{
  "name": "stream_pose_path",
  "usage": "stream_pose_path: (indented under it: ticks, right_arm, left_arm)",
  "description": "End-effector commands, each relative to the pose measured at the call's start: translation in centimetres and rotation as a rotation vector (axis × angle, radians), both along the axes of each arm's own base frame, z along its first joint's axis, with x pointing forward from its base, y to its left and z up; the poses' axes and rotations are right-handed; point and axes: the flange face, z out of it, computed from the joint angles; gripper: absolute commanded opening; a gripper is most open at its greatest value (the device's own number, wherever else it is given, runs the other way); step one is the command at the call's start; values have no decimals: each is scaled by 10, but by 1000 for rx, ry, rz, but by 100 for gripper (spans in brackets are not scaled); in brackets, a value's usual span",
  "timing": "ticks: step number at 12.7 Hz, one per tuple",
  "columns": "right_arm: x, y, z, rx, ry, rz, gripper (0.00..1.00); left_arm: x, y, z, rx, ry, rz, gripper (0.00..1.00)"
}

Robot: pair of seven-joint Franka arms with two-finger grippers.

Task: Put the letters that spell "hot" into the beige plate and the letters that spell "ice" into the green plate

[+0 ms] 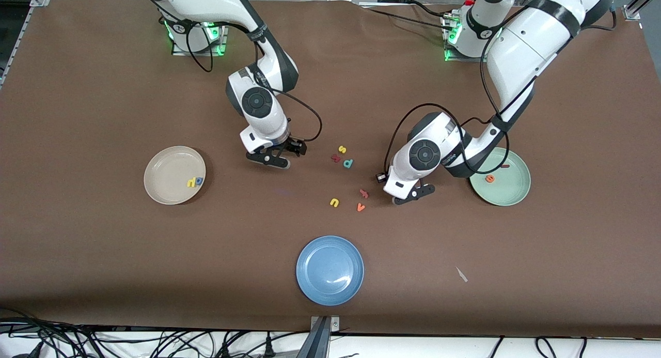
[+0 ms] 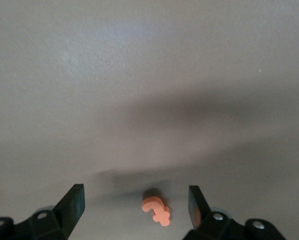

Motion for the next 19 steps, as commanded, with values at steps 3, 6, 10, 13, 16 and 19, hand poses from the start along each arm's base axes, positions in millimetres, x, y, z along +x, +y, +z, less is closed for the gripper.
stream_pose_path:
  ticks: [3, 6, 10, 13, 16, 19]
  right_arm:
    - [-11, 0, -2, -4, -3, -14, 92]
    - [-19, 9, -2, -6, -3, -20, 92]
    - [-23, 9, -4, -12, 3, -19, 92]
    - [-27, 10, -7, -13, -2, -12, 92]
    - [-34, 1, -18, -5, -27, -13, 91]
    - [-36, -1, -20, -6, -32, -7, 84]
  left_arm:
    - [16, 38, 59, 75, -1, -60, 0]
    - [34, 112, 124, -10, 63, -136, 0]
    - [38, 224, 134, -67, 173, -286, 0]
    - [33, 295, 101, -127, 213, -364, 1]
    - [30, 312, 63, -124, 237, -394, 2]
    - [26, 318, 46, -101, 222, -407, 37]
